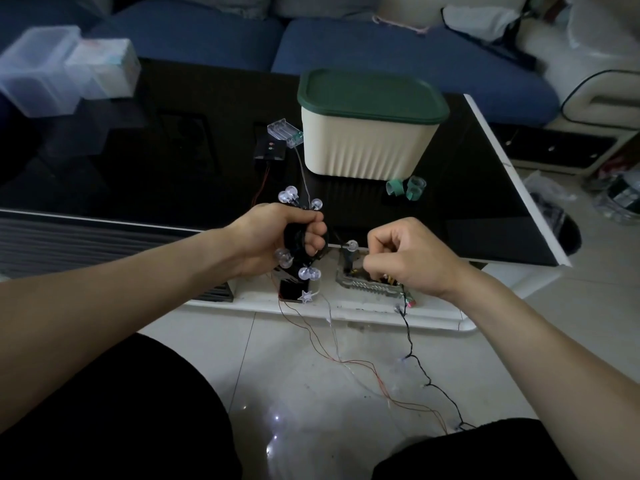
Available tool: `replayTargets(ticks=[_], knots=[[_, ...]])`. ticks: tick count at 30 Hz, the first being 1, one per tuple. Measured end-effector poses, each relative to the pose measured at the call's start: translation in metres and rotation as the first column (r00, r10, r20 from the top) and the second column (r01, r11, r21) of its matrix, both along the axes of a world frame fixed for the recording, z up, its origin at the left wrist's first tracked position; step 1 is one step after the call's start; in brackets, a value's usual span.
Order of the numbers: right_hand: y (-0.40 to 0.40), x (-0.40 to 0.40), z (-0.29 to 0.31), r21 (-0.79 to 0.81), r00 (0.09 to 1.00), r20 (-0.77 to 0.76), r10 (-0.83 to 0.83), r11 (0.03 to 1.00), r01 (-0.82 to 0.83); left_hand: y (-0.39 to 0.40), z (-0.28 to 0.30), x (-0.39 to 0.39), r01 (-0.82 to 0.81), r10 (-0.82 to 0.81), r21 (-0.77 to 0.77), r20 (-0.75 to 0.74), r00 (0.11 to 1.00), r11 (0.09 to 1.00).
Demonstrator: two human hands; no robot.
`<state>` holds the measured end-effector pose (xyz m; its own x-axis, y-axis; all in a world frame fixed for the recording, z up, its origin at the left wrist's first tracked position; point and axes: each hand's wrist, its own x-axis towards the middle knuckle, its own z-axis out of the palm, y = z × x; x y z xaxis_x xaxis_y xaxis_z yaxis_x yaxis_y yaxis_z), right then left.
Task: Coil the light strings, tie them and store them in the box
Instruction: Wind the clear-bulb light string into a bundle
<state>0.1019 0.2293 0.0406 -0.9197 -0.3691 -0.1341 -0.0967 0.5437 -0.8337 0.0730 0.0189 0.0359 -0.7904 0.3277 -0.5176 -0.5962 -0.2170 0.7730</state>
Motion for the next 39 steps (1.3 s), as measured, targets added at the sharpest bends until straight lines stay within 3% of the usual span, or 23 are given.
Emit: replayTargets(ticks=[6,10,15,20,24,27,34,39], knots=[[-0.008,0.004,-0.006,-0.046,0.996,0.015,0.085,0.995,-0.084,0.01,0.002,0.008,0.032,-0.034,0.06,0.026,0.999,0.998],[-0.009,0.004,-0.011,-0.116,0.996,-0.089,0.02,0.993,-0.03,0.013,-0.003,0.008,0.117,-0.117,0.029,-0.002,0.993,0.993],[-0.007,0.004,-0.01,-0.13,0.995,-0.102,-0.013,0.992,0.0,0.017,-0.005,0.013,0.221,-0.222,-0.03,-0.034,0.974,0.975],[-0.009,0.001,-0.014,-0.078,0.985,-0.145,-0.096,0.993,0.085,0.018,-0.004,0.014,0.373,-0.373,-0.018,-0.023,0.927,0.928],[-0.009,0.001,-0.013,-0.011,0.979,-0.179,-0.102,0.995,0.102,0.015,-0.008,0.015,0.517,-0.533,-0.186,-0.048,0.845,0.836],[-0.006,0.0,-0.011,0.021,0.985,-0.156,-0.073,0.997,0.077,0.012,-0.005,0.017,0.6,-0.626,-0.227,-0.06,0.778,0.767],[0.004,-0.002,-0.01,-0.094,1.0,-0.003,0.027,0.995,-0.027,0.007,-0.002,0.016,0.482,-0.519,-0.24,-0.125,0.846,0.843],[0.02,-0.008,-0.013,-0.021,0.996,0.05,-0.068,0.997,0.069,-0.001,-0.003,0.003,0.216,-0.227,-0.115,-0.098,0.969,0.97]])
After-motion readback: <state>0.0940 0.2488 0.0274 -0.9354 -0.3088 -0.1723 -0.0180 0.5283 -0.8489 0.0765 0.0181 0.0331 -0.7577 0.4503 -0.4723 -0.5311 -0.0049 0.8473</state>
